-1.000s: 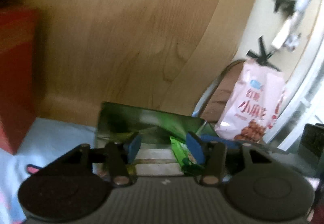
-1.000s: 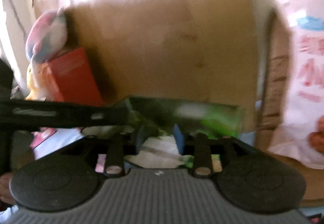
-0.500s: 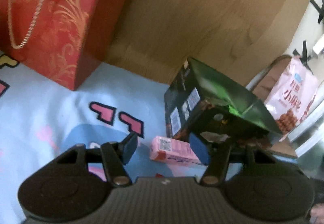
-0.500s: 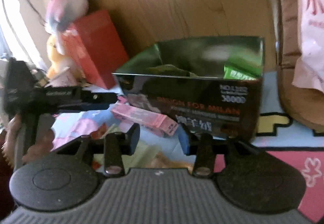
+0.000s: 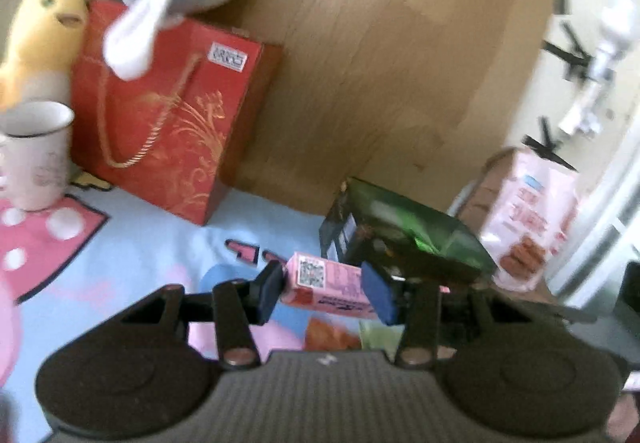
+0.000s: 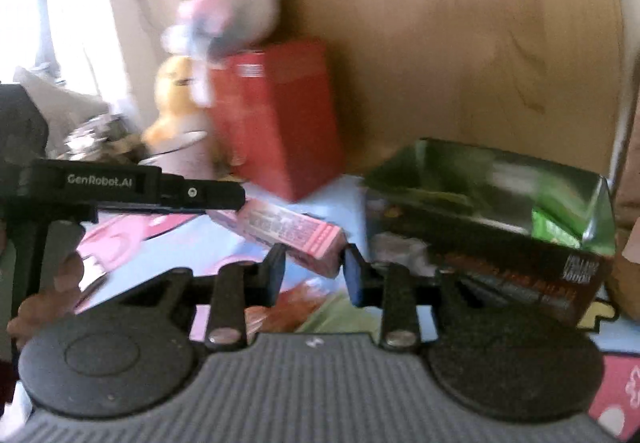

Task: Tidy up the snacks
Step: 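Grasp the pink snack box with the left gripper, then carry the pink box into the black box and open the left gripper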

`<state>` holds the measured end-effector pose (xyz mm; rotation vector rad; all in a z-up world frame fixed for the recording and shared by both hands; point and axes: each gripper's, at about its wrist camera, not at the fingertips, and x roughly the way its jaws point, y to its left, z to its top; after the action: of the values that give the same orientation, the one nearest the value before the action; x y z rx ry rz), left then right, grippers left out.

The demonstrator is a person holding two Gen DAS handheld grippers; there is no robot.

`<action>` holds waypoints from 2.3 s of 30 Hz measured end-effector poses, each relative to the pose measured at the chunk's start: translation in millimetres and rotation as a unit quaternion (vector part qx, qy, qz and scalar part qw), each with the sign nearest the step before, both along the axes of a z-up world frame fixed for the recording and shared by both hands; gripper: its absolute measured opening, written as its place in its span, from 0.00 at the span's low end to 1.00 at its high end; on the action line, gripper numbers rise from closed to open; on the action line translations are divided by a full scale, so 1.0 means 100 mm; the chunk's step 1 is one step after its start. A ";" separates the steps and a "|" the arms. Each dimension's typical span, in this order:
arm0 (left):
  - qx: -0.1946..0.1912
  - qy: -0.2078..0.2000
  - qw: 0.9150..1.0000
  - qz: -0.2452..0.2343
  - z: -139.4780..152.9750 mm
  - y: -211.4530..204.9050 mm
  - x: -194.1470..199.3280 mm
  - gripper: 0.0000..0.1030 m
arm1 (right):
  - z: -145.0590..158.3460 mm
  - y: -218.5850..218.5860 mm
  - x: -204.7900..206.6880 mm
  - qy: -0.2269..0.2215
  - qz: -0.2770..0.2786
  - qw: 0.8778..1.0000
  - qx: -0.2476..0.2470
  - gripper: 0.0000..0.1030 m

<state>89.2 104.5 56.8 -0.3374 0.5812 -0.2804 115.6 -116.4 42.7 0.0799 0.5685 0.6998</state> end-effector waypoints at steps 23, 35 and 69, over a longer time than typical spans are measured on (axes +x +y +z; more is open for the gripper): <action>0.055 0.067 0.977 -0.196 -0.56 -1.61 -0.91 0.69 | -0.56 -1.16 -1.76 0.015 -0.156 0.984 -0.080 0.49; 0.084 0.090 0.966 -0.226 -0.62 -1.57 -0.89 0.44 | -0.69 -1.21 -1.76 0.007 -0.121 0.990 -0.066 0.41; 0.088 0.013 0.996 -0.004 0.11 -1.03 1.39 0.63 | -0.32 -1.72 0.37 -0.038 -0.202 0.974 0.090 0.60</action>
<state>228.4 1.2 67.3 -0.1688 0.6290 -0.2302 152.8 -288.4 10.8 0.3280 0.3959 0.3531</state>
